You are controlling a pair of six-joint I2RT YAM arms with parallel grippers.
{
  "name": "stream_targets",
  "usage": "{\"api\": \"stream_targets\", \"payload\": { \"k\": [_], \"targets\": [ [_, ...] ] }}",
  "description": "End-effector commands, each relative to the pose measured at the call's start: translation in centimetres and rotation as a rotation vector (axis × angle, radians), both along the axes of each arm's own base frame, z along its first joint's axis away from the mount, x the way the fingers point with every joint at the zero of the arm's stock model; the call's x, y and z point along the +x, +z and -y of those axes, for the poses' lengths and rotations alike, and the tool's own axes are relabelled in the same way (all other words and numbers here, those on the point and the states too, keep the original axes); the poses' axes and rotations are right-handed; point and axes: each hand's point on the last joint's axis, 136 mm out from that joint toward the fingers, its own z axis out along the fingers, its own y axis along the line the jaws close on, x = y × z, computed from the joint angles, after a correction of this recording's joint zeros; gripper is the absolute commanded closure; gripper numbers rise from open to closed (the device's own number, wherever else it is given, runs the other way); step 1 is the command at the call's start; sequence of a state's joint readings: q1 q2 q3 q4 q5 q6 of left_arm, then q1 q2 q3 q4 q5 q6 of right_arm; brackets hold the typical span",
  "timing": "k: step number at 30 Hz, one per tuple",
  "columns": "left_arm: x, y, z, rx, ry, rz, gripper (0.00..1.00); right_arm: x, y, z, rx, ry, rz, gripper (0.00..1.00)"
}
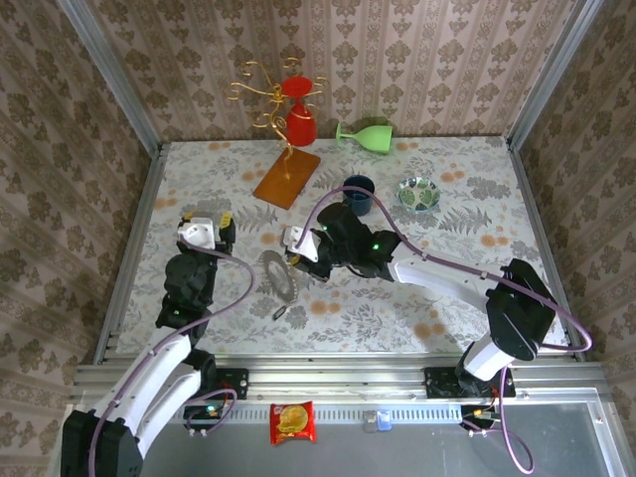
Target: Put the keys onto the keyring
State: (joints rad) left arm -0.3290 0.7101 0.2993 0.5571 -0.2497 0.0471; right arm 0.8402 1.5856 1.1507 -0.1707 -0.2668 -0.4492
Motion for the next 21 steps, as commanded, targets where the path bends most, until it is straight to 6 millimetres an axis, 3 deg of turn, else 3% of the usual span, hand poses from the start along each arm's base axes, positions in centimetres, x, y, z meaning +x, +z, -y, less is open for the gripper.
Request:
{"api": "stream_targets", "payload": {
  "k": [1, 9, 21],
  "targets": [
    [0.6, -1.4, -0.4, -0.010, 0.023, -0.067, 0.38, 0.5, -4.2, 4.7, -0.243, -0.051, 0.013, 1.00],
    [1.6, -3.5, -0.5, 0.048, 0.038, -0.154, 0.38, 1.2, -8.8, 12.8, -0.596, -0.111, 0.054, 1.00],
    [2.2, -5.4, -0.9, 0.130, 0.042, -0.245, 0.29, 0.3, -12.9, 20.5, -0.921, -0.120, 0.043, 1.00]
  ]
}}
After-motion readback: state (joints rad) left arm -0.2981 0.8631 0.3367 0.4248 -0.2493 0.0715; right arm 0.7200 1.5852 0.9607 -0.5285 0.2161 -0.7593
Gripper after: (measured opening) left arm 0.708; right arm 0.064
